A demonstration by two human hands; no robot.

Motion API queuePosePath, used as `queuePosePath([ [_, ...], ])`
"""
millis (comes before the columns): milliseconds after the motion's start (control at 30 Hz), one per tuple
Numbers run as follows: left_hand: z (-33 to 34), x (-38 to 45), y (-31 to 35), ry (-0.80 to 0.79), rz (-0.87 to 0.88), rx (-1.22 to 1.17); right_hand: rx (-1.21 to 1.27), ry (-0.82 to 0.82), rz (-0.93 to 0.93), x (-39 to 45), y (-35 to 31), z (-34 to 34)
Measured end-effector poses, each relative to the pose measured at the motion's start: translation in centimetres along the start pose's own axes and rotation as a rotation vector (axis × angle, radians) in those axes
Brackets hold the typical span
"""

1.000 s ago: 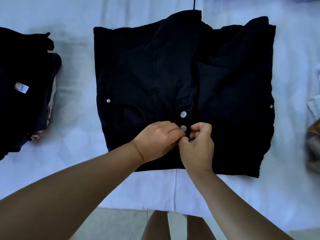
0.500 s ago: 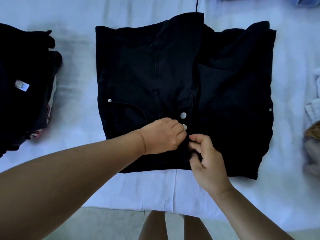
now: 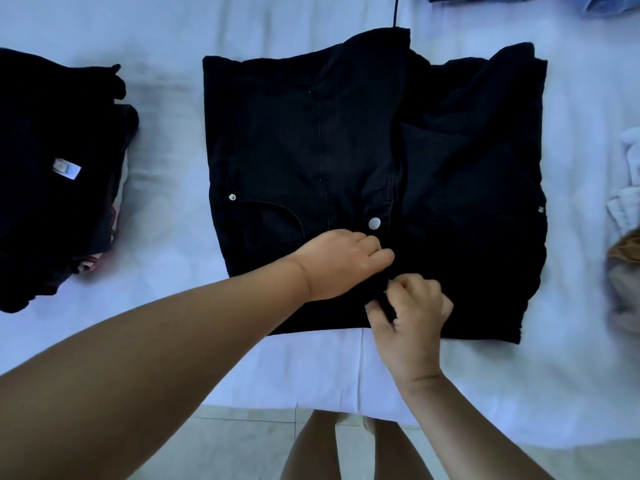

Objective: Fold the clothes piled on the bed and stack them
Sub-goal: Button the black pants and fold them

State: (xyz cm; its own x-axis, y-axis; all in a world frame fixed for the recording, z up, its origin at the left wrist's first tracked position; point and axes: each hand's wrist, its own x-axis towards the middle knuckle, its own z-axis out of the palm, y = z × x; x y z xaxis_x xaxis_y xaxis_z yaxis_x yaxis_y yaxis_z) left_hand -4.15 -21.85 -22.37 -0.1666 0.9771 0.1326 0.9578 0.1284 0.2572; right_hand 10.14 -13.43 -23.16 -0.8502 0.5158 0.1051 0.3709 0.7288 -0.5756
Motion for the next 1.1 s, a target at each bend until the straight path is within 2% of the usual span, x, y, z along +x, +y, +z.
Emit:
queuePosePath([
  [133, -1.2, -3.3, 1.1, 0.044, -0.089, -0.182, 0.016, -0.131, -0.061, 0.7, 0.0, -0.3],
  [200, -1.0, -4.7, 2.2, 0.044, -0.079, -0.142, 0.040, -0.185, -0.065, 0.9, 0.2, -0.9],
  [300, -0.6, -5.0, 3.4, 0.156, -0.167, -0.172, 0.124, -0.223, -0.065, 0.7, 0.2, -1.7],
  [400, -0.7, -4.6, 3.9, 0.244, -0.240, -0.212, 0.138, -0.211, -0.026, 0.0, -0.2, -1.9],
  [500, -0.9, -4.4, 3.9, 0.224, -0.287, -0.183, 0.121, -0.172, 0.016, -0.8, -1.1, -1.8],
  [733, -1.4, -5.5, 4.2, 0.262, -0.217, -0.261, 0.151, -0.187, 0.145, -1.5, -2.1, -1.8],
  [833, -1.6, -5.0, 4.7, 0.319, -0.306, -0.237, 0.159, -0.231, 0.154, -1.4, -1.9, -2.1],
  [967, -1.9, -3.6, 5.3, 0.399, -0.567, -0.275, 0.211, -0.259, 0.126, -1.1, -1.8, -2.7],
  [1100, -1.8, -3.3, 6.2, 0.311, -0.513, -0.394, 0.280, -0.251, 0.134, -1.0, -2.0, -3.6],
])
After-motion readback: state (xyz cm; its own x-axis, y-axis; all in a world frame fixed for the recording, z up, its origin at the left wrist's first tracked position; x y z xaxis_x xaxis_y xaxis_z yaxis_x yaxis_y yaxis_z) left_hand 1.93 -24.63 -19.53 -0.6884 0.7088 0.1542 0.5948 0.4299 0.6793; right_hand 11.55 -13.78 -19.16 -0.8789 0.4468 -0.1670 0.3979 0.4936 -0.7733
